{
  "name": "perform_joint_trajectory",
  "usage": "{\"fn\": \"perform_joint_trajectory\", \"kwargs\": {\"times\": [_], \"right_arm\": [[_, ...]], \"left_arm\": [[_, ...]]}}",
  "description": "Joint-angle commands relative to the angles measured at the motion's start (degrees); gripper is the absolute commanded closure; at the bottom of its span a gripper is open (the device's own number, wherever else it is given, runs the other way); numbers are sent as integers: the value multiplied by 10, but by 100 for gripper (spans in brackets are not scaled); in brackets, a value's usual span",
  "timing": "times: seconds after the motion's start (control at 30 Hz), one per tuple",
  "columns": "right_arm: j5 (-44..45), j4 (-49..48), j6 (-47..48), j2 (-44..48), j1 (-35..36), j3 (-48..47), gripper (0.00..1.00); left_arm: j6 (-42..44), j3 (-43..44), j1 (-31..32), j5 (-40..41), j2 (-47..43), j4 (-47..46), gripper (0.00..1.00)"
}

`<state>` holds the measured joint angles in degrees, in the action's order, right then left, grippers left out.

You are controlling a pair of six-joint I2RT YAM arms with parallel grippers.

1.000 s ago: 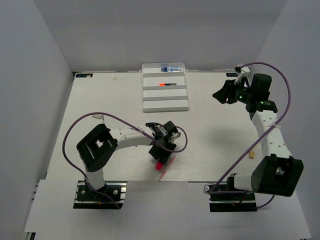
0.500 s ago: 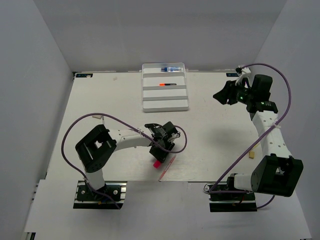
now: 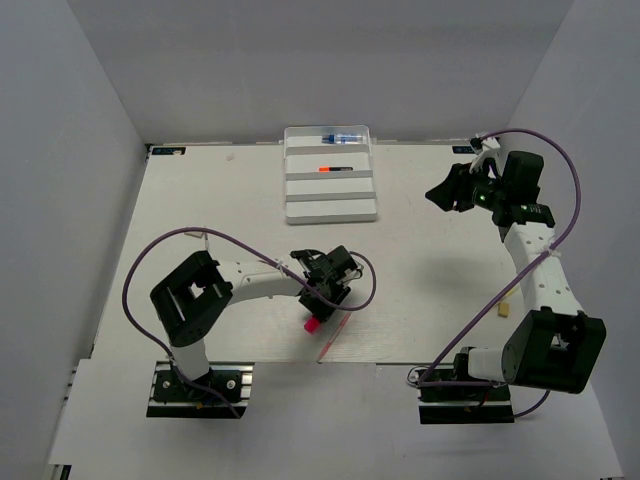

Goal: Sort the stationery into containers
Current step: Pick up the pen from the center of the board, then place the pen in the storage box.

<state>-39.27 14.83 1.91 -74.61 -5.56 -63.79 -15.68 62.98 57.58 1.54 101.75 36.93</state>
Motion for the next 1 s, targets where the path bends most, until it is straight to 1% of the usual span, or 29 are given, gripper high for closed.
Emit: {"fn": "perform_joint_trajectory", "kwargs": {"times": [0.0, 0.03, 0.07, 0.13, 0.17, 0.27, 0.3, 0.33, 0.4, 0.43, 0.5, 0.53, 0.57, 0.6, 0.63, 0.67, 0.73, 0.77, 0.8, 0.83, 0.87, 0.9, 0.93, 0.97], "right_arm": [[-13, -17, 5, 3, -2, -8, 50], [-13, -16, 6, 4, -2, -7, 50], [-13, -16, 7, 6, -2, -7, 50], [-13, -16, 8, 10, -2, -5, 51], [-13, -14, 8, 11, -2, -5, 51], [-12, -11, 6, 18, -2, -3, 52], [-12, -10, 3, 20, -2, -1, 52], [-12, -10, 0, 24, -2, -1, 52], [-12, -7, -2, 27, -2, 0, 52], [-12, -5, -4, 30, -2, 0, 52], [-8, -3, -5, 32, -2, -1, 52], [-6, -5, -6, 32, -2, -1, 52], [-4, -5, -8, 33, -2, -2, 52], [-3, -5, -9, 31, -2, -2, 52], [0, -5, -11, 29, -2, -4, 52], [2, -7, -14, 27, -2, -5, 52], [5, -7, -14, 21, -2, -10, 53], [8, -7, -14, 19, -2, -12, 53], [10, -8, -14, 15, -3, -15, 52], [14, -8, -14, 10, -2, -21, 53], [16, -5, -12, 8, -3, -25, 53], [17, -5, -10, 3, -4, -28, 53], [20, -5, -10, -1, -6, -32, 53], [20, -7, -12, -2, -6, -34, 53]], "left_arm": [[15, -21, 3, 29, 7, -18, 52], [15, -22, 3, 25, 6, -18, 55], [16, -22, 3, 18, 4, -16, 65], [27, -16, 3, 1, -10, -17, 74], [31, -12, 10, -4, -19, -16, 82], [38, 6, 31, -15, -55, -13, 91], [42, 11, 37, -32, -73, -14, 98], [55, 18, 44, -36, -81, -11, 100], [72, 49, 44, -36, -94, 8, 100], [99, 63, 44, -37, -99, 14, 100], [129, 114, 35, -36, -99, 27, 100], [142, 136, 24, -24, -88, 37, 100], [154, 179, 17, 19, -80, 43, 100], [178, 198, 11, 36, -70, 45, 100], [222, 216, -1, 43, -62, 44, 100], [244, 231, -9, 44, -47, 39, 100], [290, 284, -33, 76, -22, 32, 100], [302, 307, -44, 87, 14, 33, 100], [317, 359, -56, 112, 33, 32, 100], [325, 387, -73, 103, 53, 33, 100], [338, 416, -113, 88, 91, 32, 100], [353, 473, -134, 51, 109, 30, 100], [393, 502, -151, 38, 128, 22, 100], [417, 529, -178, 36, 169, 11, 100]]}}
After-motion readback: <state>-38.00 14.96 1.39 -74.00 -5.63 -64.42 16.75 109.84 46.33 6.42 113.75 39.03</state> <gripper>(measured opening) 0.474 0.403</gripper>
